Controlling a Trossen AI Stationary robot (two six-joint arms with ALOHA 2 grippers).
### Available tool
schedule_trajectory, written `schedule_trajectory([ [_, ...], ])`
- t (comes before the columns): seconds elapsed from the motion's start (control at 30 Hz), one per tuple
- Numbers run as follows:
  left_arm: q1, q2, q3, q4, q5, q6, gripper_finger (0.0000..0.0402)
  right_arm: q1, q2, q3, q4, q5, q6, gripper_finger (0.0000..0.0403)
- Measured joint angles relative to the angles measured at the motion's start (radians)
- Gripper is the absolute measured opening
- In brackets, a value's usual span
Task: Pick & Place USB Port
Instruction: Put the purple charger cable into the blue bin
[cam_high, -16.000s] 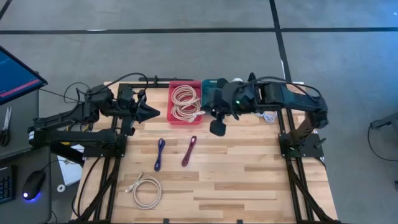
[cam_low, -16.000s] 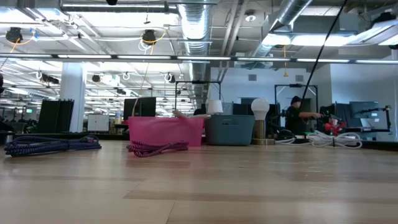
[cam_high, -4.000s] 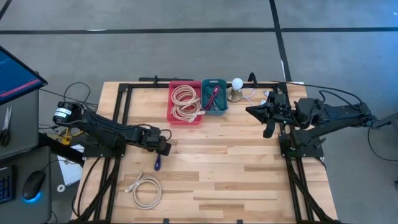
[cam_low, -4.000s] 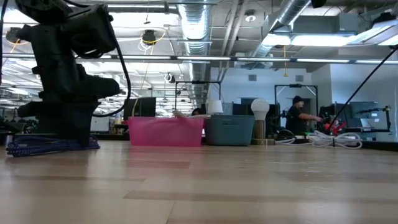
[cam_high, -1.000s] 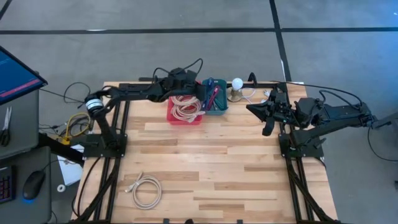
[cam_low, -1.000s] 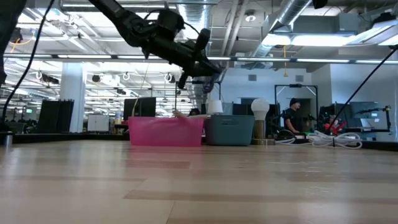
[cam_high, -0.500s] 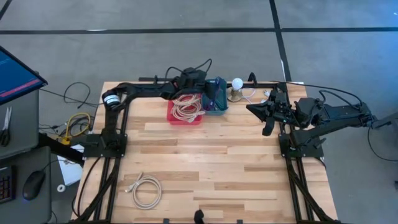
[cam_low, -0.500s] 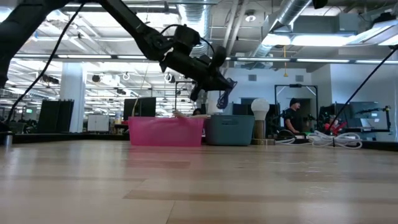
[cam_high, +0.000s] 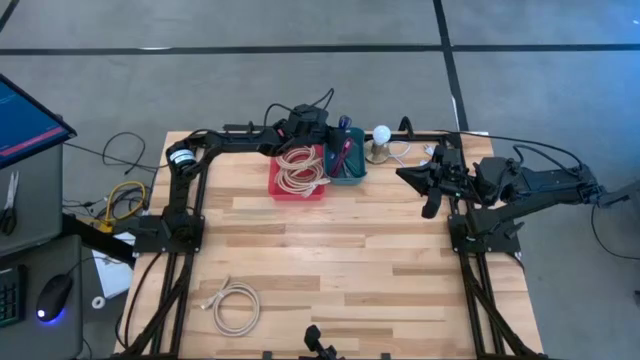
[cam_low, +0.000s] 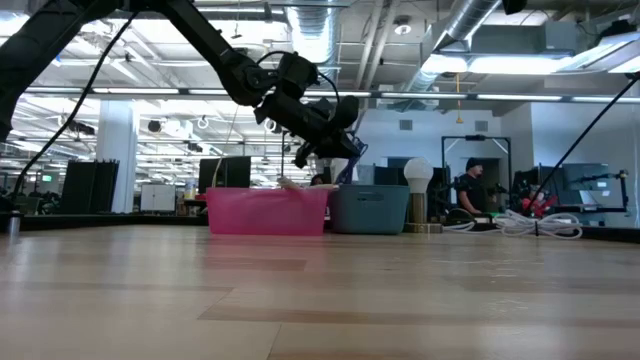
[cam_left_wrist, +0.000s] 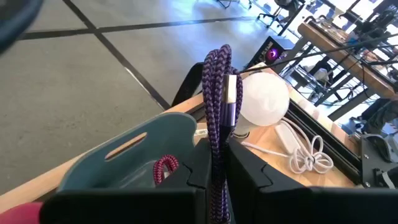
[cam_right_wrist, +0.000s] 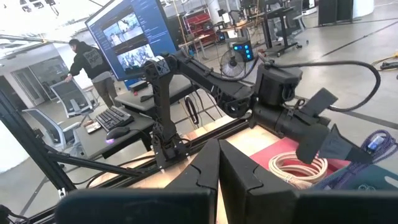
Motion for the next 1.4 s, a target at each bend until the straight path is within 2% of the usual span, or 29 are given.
schedule_trajectory([
  [0.7, -0.002, 0.041, -0.001, -0.009, 0.002, 0.0, 0.0026, 0.0, 0.0, 0.0, 0.0, 0.0, -0.001, 0.0],
  [0.97, -0.002, 0.041, -0.001, -0.034, 0.002, -0.001, 0.0058, 0.0, 0.0, 0.0, 0.0, 0.0, -0.001, 0.0],
  [1.2, -0.003, 0.041, -0.001, -0.03, 0.002, -0.07, 0.0064, 0.0, 0.0, 0.0, 0.0, -0.003, -0.001, 0.0],
  [1.4, -0.002, 0.041, -0.001, -0.03, 0.002, -0.071, 0.0066, 0.0, 0.0, 0.0, 0.0, -0.003, -0.004, 0.0],
])
